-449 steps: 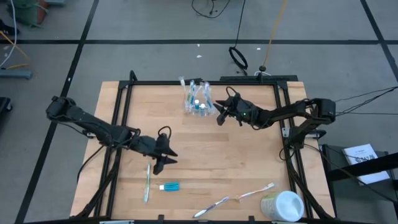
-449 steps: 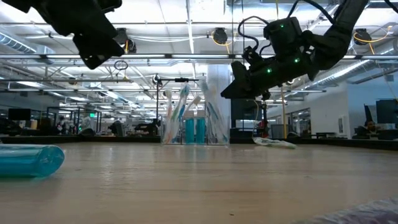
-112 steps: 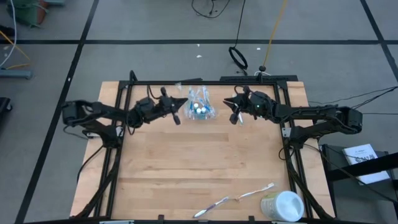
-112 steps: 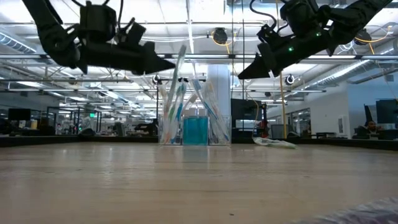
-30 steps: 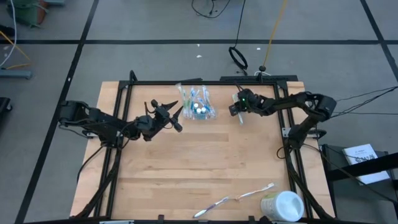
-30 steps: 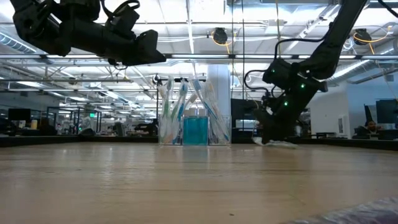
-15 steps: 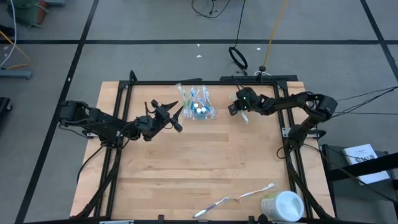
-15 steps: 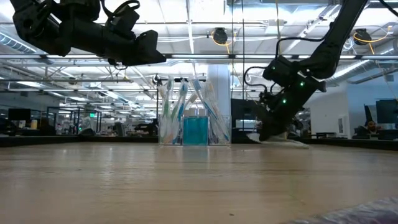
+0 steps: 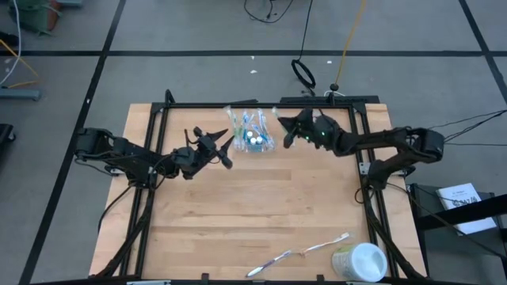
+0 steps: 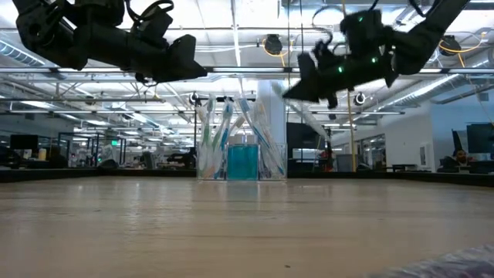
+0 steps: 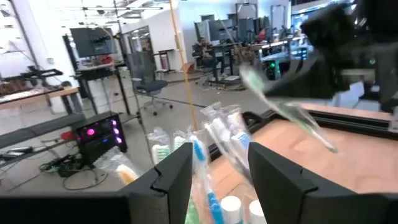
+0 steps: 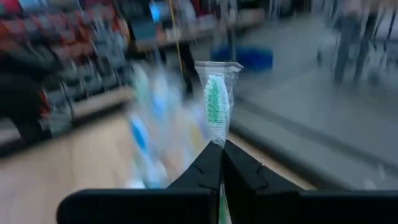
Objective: Pick & Place toothbrushing station
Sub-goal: Put the green toothbrush into the transparent organizer
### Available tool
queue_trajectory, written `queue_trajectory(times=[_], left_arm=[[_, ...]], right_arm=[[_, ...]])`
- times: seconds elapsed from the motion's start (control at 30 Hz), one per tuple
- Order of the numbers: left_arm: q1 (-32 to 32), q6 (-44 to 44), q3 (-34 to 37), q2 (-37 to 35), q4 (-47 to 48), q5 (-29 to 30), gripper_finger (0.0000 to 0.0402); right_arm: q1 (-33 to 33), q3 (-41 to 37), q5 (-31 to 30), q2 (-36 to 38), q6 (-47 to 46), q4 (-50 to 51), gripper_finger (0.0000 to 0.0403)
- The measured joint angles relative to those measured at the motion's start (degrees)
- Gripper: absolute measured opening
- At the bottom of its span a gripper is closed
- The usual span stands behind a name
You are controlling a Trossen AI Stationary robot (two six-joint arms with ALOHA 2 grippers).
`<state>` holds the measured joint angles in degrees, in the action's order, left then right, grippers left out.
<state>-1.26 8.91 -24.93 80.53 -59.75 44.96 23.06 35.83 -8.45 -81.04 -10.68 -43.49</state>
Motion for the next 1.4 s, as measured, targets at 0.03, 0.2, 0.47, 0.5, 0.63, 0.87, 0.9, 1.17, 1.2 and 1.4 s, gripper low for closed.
queue_trajectory(times=[0.03, 0.2, 0.47, 0.5, 0.63, 0.87, 0.9, 1.17, 1.2, 1.4], left_arm=[[0.0, -0.3, 0.0, 0.0, 0.0, -0.6, 0.0161], [0.0, -0.5, 0.0, 0.0, 0.3, -4.7, 0.0161], [0.0, -1.1, 0.0, 0.0, 4.5, -5.9, 0.0161], [0.0, -1.5, 0.0, 0.0, 4.9, -5.9, 0.0161], [0.0, -2.1, 0.0, 0.0, 5.9, -5.9, 0.0161], [0.0, -1.4, 0.0, 0.0, 7.6, -5.9, 0.0161], [0.0, -1.5, 0.0, 0.0, 7.6, -5.9, 0.0161], [0.0, -2.2, 0.0, 0.0, 9.2, -5.9, 0.0161], [0.0, -2.6, 0.0, 0.0, 9.3, -5.9, 0.0161], [0.0, -3.5, 0.0, 0.0, 10.3, -5.9, 0.0161]], right_arm=[[-1.4, 0.0, -2.2, -0.3, 1.1, -3.7, 0.0001], [-6.3, 0.0, -9.6, -6.6, 13.5, -25.7, 0.0001], [-6.4, 5.7, -9.5, -17.4, 14.6, -32.7, 0.0000], [-6.4, 6.5, -9.5, -18.7, 14.4, -32.9, 0.0000], [-6.5, 8.8, -10.6, -23.7, 12.8, -33.0, 0.0000], [-8.0, 7.3, -17.4, -27.1, 12.3, -33.1, 0.0000], [-8.8, 6.6, -19.1, -27.1, 12.3, -33.1, 0.0000], [-14.1, 3.5, -26.2, -26.9, 18.9, -33.1, 0.0000], [-14.4, 3.3, -26.2, -26.9, 18.9, -33.1, 0.0000], [-14.6, 3.3, -30.0, -26.8, 17.0, -31.7, 0.0005]])
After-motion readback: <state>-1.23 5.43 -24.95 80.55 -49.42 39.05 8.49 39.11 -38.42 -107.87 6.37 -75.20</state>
